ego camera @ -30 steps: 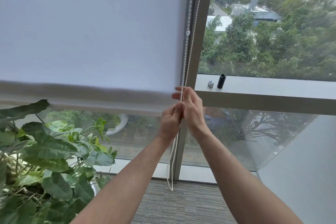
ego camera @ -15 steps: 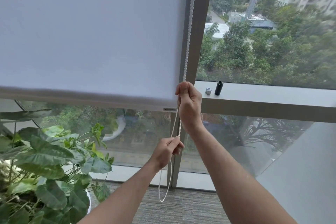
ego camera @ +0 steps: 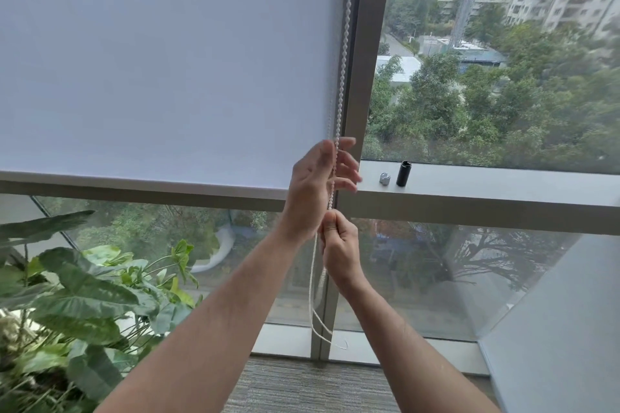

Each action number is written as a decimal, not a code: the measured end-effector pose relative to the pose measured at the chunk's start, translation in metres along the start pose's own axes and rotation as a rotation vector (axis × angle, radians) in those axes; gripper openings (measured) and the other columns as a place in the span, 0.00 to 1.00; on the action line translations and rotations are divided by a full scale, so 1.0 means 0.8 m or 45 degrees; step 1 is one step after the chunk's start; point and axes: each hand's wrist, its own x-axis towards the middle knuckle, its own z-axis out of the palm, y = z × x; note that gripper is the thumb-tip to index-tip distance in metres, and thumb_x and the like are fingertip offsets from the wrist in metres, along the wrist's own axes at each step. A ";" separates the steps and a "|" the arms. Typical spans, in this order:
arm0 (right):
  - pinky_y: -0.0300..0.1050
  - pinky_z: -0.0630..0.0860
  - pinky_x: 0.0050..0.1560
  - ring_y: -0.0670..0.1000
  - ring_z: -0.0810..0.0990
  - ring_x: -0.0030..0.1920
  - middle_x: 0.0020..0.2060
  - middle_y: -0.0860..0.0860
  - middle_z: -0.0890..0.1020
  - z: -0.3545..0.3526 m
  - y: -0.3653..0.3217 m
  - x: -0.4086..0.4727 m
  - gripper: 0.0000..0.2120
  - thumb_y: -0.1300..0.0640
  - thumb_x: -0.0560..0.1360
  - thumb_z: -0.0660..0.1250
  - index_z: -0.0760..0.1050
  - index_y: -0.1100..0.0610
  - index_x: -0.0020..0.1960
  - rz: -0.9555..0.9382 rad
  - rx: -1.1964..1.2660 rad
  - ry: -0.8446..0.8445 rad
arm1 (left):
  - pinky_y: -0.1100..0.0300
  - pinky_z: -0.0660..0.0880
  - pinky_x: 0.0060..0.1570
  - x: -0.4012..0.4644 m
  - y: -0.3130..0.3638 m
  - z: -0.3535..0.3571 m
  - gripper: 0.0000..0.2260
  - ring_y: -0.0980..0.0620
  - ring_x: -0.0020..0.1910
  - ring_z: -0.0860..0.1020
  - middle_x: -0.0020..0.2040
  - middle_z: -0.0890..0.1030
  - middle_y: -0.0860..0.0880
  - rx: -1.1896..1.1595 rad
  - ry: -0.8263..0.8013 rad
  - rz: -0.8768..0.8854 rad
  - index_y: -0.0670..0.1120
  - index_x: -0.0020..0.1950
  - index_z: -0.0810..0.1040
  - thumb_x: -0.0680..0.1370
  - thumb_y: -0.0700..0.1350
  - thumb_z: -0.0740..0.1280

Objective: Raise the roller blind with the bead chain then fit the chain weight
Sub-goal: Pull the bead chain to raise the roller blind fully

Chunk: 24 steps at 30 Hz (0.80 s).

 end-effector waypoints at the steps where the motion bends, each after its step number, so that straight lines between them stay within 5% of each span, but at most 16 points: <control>1: 0.41 0.59 0.28 0.44 0.61 0.27 0.24 0.41 0.67 -0.001 0.000 0.002 0.18 0.51 0.79 0.57 0.68 0.46 0.30 0.009 -0.006 -0.027 | 0.60 0.71 0.29 0.005 0.004 0.004 0.15 0.54 0.30 0.74 0.33 0.76 0.53 -0.009 0.015 0.018 0.47 0.51 0.82 0.83 0.52 0.57; 5: 0.38 0.59 0.24 0.44 0.62 0.24 0.25 0.47 0.67 -0.012 -0.006 0.012 0.21 0.50 0.81 0.57 0.74 0.46 0.30 0.145 0.106 -0.246 | 0.62 0.56 0.23 0.015 0.001 0.008 0.18 0.58 0.24 0.60 0.26 0.64 0.54 0.025 0.205 0.041 0.50 0.38 0.79 0.84 0.44 0.57; 7: 0.39 0.70 0.26 0.47 0.72 0.24 0.27 0.52 0.75 -0.024 -0.015 0.022 0.24 0.45 0.83 0.52 0.79 0.46 0.36 0.201 0.055 -0.276 | 0.60 0.55 0.24 0.015 -0.002 0.009 0.17 0.57 0.24 0.60 0.26 0.63 0.51 0.054 0.235 0.077 0.51 0.37 0.78 0.84 0.45 0.58; 10: 0.50 0.81 0.47 0.50 0.86 0.43 0.43 0.54 0.86 -0.040 -0.049 0.052 0.35 0.36 0.81 0.40 0.80 0.54 0.58 0.320 -0.150 -0.185 | 0.65 0.63 0.24 0.010 -0.007 0.008 0.16 0.58 0.24 0.62 0.26 0.65 0.53 0.055 0.250 0.082 0.50 0.38 0.78 0.83 0.46 0.58; 13: 0.55 0.79 0.56 0.51 0.85 0.49 0.48 0.54 0.85 -0.038 -0.107 0.085 0.32 0.37 0.82 0.44 0.78 0.58 0.59 0.247 -0.130 -0.021 | 0.67 0.65 0.25 0.001 -0.021 0.008 0.16 0.60 0.24 0.65 0.25 0.69 0.58 0.050 0.272 0.052 0.51 0.36 0.78 0.82 0.45 0.58; 17: 0.49 0.80 0.39 0.54 0.83 0.38 0.40 0.55 0.83 -0.007 -0.196 0.123 0.24 0.45 0.84 0.49 0.78 0.59 0.54 -0.061 0.188 -0.129 | 0.60 0.56 0.25 -0.023 -0.050 0.011 0.15 0.56 0.24 0.60 0.25 0.63 0.53 0.091 0.278 -0.061 0.52 0.35 0.78 0.80 0.46 0.59; 20: 0.39 0.65 0.24 0.46 0.67 0.24 0.28 0.49 0.71 0.017 -0.237 0.137 0.22 0.47 0.85 0.49 0.78 0.57 0.50 -0.155 0.327 -0.158 | 0.59 0.54 0.26 -0.041 -0.073 0.004 0.15 0.55 0.25 0.59 0.25 0.61 0.53 0.119 0.293 -0.132 0.50 0.35 0.78 0.80 0.49 0.59; 24: 0.39 0.54 0.23 0.47 0.58 0.22 0.24 0.51 0.62 0.033 -0.234 0.133 0.20 0.50 0.84 0.53 0.70 0.54 0.36 -0.316 0.348 0.045 | 0.56 0.56 0.28 -0.041 -0.079 -0.016 0.15 0.54 0.26 0.61 0.25 0.63 0.53 0.187 0.200 -0.168 0.49 0.37 0.80 0.80 0.49 0.59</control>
